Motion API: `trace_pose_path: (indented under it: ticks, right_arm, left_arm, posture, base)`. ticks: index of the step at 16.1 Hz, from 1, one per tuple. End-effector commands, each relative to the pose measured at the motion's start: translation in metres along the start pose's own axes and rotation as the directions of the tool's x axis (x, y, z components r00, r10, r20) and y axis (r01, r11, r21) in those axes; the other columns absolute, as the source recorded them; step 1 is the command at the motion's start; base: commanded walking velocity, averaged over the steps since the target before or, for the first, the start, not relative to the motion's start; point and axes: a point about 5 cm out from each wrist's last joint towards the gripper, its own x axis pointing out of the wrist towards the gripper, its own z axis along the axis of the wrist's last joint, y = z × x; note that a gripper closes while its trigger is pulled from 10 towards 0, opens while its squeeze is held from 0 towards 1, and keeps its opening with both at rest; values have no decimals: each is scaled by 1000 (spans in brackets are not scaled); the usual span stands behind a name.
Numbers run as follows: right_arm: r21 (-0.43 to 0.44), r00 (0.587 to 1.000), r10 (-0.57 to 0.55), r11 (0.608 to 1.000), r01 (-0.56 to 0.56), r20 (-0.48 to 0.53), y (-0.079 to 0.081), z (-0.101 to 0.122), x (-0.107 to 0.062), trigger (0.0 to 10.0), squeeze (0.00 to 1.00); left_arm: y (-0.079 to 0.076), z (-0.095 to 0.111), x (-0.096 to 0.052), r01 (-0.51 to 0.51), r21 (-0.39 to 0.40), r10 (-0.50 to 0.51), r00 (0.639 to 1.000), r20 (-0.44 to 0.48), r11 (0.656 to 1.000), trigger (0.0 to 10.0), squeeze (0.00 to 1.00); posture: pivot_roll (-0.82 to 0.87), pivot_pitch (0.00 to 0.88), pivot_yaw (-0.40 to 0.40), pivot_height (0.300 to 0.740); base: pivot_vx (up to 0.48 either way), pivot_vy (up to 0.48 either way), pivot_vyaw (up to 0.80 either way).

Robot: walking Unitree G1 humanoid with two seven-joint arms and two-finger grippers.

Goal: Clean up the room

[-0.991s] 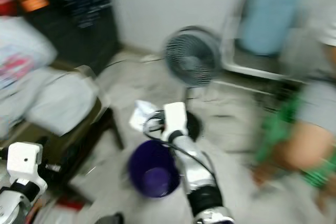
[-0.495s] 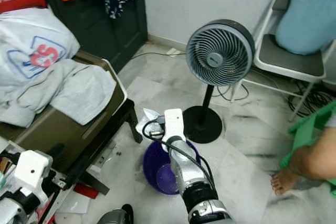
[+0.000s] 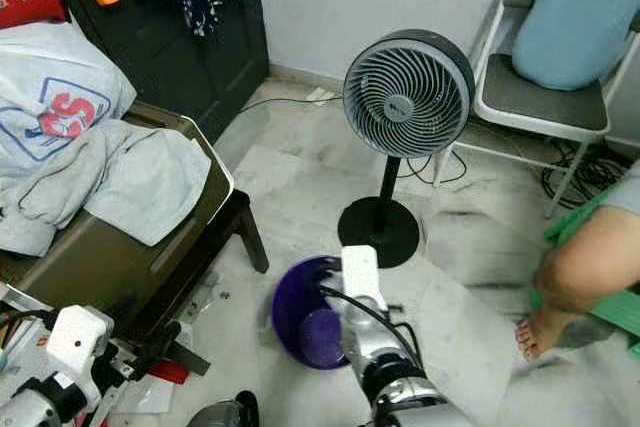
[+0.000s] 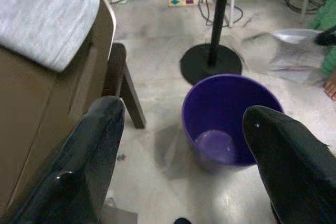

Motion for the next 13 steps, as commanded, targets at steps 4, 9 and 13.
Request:
trace_pose_path:
  ticks: [4, 9, 13]
  right_arm:
    - [25, 995, -75, 997, 77, -64, -5, -12, 0, 10000, 0]
    - [57, 994, -32, 998, 27, 100, 0, 21, 1, 10000, 0]
    - [47, 980, -14, 999, 5, 200, 6, 50, 0, 10000, 0]
  left_arm:
    - [14, -22, -5, -9, 25, 10, 999, -32, 1000, 10000, 0]
    - [28, -43, -8, -23, 29, 25, 998, -52, 999, 10000, 0]
    - [40, -64, -9, -53, 18, 54, 994, -90, 998, 10000, 0]
  posture:
    - [110, 215, 61, 740]
    - [120, 221, 76, 740]
    - [121, 218, 72, 740]
  base:
    - [0, 0, 0]
    - [0, 0, 0]
    - [0, 0, 0]
